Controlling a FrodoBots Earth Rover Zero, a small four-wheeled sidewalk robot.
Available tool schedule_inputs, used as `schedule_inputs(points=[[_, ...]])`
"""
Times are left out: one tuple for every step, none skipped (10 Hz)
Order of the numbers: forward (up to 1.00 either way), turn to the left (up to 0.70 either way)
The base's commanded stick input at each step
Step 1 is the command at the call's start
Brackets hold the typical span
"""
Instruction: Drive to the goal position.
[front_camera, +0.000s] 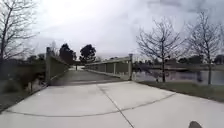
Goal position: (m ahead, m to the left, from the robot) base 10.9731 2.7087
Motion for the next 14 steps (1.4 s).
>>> schedule_inputs(points=[[1.00,0.00],[1.00,0.00],[1.00,0.00],[1.00,0.00],[1.00,0.00],[1.00,0.00],[1.00,0.00],[1.00,0.00],[1.00,0.00],[1.00,0.00],[1.00,0.00],[1.00,0.00],[1.00,0.00],[1.00,0.00]])
